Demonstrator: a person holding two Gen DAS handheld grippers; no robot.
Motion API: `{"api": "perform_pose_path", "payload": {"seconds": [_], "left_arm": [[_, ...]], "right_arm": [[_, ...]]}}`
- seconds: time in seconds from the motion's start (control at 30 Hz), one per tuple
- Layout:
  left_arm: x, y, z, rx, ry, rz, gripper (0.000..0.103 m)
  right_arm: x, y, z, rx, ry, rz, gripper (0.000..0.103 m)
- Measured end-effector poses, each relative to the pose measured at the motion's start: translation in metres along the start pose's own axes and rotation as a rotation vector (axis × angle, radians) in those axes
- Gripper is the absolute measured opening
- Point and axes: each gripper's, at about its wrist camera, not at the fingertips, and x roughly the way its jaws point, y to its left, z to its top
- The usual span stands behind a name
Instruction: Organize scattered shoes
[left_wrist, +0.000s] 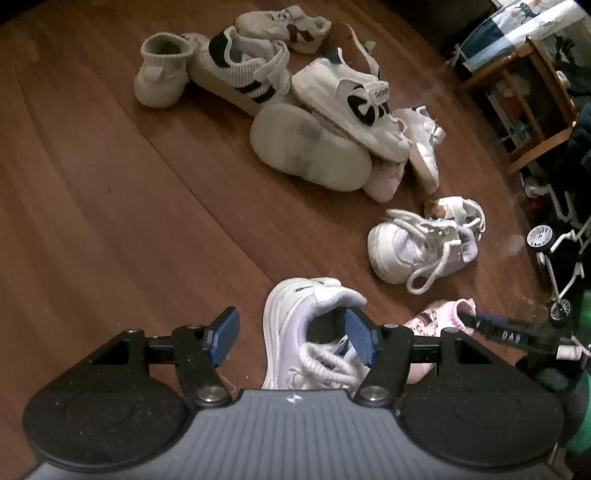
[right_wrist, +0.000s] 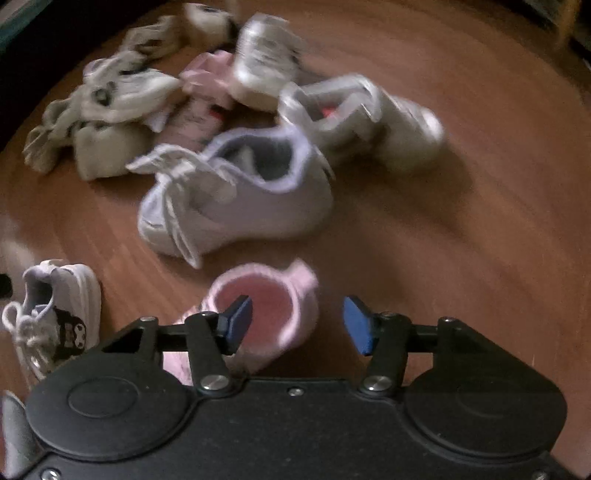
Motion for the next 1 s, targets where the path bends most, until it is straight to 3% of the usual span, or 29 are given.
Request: {"api": "perform_pose_path", "payload": {"seconds": [0.2,0.4,0.43,0.5,0.67,0.73,0.9,1.0], "left_arm": [[-0.006,0.002,-0.003,0.017,-0.011,-0.009,0.063],[-0.008,0.0,-0.004,0.043,-0.02,-0.003,0.063],[-0.008,0.0,-0.003,0.044,-0.02,-0.003,0.063],[-0.007,0.0,-0.004,0.045,-0.019,-0.002,0.063],[-0.008,0.002,-0.005,0.045,-0.017,0.004,0.063],[-0.008,0.002,-0.006,0.045,-0.016,0.004,0.063],[-0.008,-0.001,-0.007,0.056,-0.017,0.003,0.063],[-0.007,-0.001,-0.007,0.053,-0.015,0.005,0.063]], "right_arm": [[0.011,-0.03,-0.008,0.302,0.012,0.089,0.054],[0.028,-0.038,-0.011,0.457,-0.002,0.136,0.021],[0.029,-0.033,-0.009,0.416,0.008,0.149,0.015],[0.03,-0.019,-0.004,0.289,0.028,0.175,0.012],[0.018,0.049,0.001,-0.312,0.065,0.168,0.011],[0.019,0.068,0.003,-0.44,0.063,0.139,0.011],[0.038,0.07,0.017,-0.354,0.113,0.123,0.011],[0.047,0.064,0.004,-0.32,0.165,0.118,0.013]]}}
